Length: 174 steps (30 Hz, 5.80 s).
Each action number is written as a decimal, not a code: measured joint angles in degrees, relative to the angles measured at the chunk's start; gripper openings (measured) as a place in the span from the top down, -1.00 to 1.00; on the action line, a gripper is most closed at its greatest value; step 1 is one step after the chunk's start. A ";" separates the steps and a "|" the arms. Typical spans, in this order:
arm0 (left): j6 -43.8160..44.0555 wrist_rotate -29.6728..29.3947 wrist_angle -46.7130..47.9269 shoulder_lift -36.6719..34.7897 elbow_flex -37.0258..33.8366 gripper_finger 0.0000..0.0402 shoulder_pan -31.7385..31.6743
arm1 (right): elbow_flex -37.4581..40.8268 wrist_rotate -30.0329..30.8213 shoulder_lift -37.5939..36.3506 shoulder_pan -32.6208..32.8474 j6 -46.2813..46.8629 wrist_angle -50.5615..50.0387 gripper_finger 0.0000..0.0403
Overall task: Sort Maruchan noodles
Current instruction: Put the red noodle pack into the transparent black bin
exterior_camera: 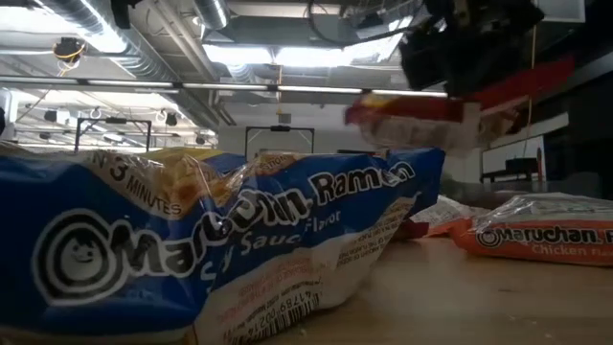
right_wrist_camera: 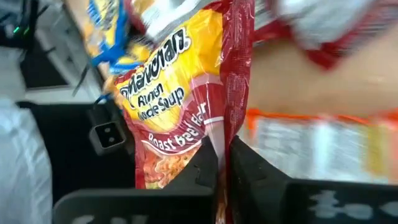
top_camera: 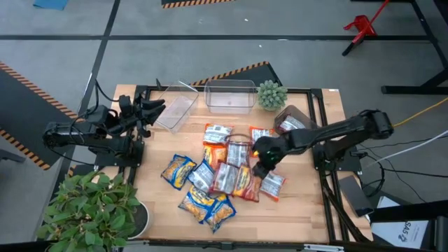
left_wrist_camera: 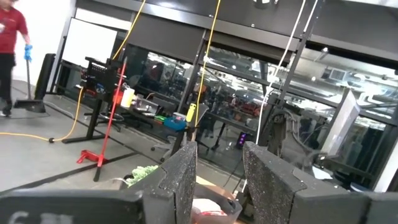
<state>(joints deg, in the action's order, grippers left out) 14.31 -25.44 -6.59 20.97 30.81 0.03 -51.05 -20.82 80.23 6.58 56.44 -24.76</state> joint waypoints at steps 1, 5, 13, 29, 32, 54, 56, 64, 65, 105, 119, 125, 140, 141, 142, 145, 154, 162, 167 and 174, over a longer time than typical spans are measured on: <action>0.00 -0.40 0.02 0.02 0.00 0.37 -0.02 | 0.00 1.65 -1.64 -0.58 0.51 -2.21 0.99; -0.02 -1.07 0.02 0.02 0.00 0.37 -0.02 | 0.00 10.41 -9.03 -3.37 6.47 -12.21 1.00; -0.04 -4.27 0.11 0.02 0.00 0.37 0.00 | 0.00 30.97 -22.15 -6.76 23.79 -32.17 1.00; -5.00 -14.14 0.11 0.02 -0.01 0.37 -0.02 | 0.06 51.22 -26.20 -6.63 57.38 -59.32 1.00; -5.92 -14.39 0.11 0.02 -0.02 0.37 -0.02 | 0.07 51.53 -24.77 -6.61 57.35 -59.31 0.98; -5.95 -14.41 0.15 0.02 -0.02 0.37 -0.02 | 0.13 46.73 -18.86 -10.76 41.37 -53.86 0.18; -5.95 -14.38 0.39 0.02 -0.02 0.37 -0.01 | 0.13 46.70 -18.66 -10.76 38.20 -52.32 0.18; -5.95 -14.33 0.59 0.02 -0.02 0.37 0.00 | 0.11 35.87 -17.95 -10.74 31.03 -55.65 0.18; -5.95 -14.33 0.60 0.02 -0.02 0.37 -0.01 | 0.11 35.17 -17.37 -10.74 30.38 -55.78 0.18; -5.84 -15.48 3.28 0.02 -0.04 0.37 -0.02 | -5.22 37.26 -2.76 -27.35 4.31 -34.13 0.18; -5.90 -16.44 3.34 0.04 -0.04 0.37 -0.02 | -5.22 34.61 2.99 -19.57 4.62 -34.98 -0.03; -5.90 -16.93 3.32 0.02 -0.04 0.37 -0.02 | -5.22 33.43 4.08 -19.57 5.42 -31.32 -0.34; -5.88 -17.17 3.34 0.04 -0.04 0.37 -0.01 | -5.22 33.20 3.75 -13.07 9.54 -35.59 -0.41; -5.89 -17.17 3.35 0.03 -0.04 0.37 0.00 | -5.22 33.26 3.75 -12.88 10.39 -36.42 -0.41; -5.90 -17.17 3.35 0.03 -0.04 0.37 0.00 | -5.29 33.23 3.72 -12.89 10.75 -37.46 -0.41; -5.90 -17.19 3.37 0.04 -0.04 0.37 -0.02 | -6.55 33.41 3.49 -12.90 9.52 -39.93 -0.41; -5.92 -17.22 3.59 0.03 -0.04 0.37 -0.01 | -13.04 43.28 3.51 -12.94 3.50 -49.65 -0.41; -5.92 -17.20 3.64 0.04 -0.04 0.37 -0.01 | -7.69 42.25 3.62 -12.97 1.90 -47.89 -0.41; -5.94 -17.31 3.98 0.02 -0.04 0.37 0.00 | -3.83 42.25 4.01 -12.97 1.85 -46.73 -0.41; -5.95 -18.24 4.63 0.02 -0.04 0.37 0.00 | 0.00 43.26 5.00 -13.50 4.49 -46.13 -0.40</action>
<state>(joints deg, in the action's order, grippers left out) 8.36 -43.68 -1.96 20.99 30.76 0.03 -51.04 22.44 85.23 -6.92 60.94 -70.89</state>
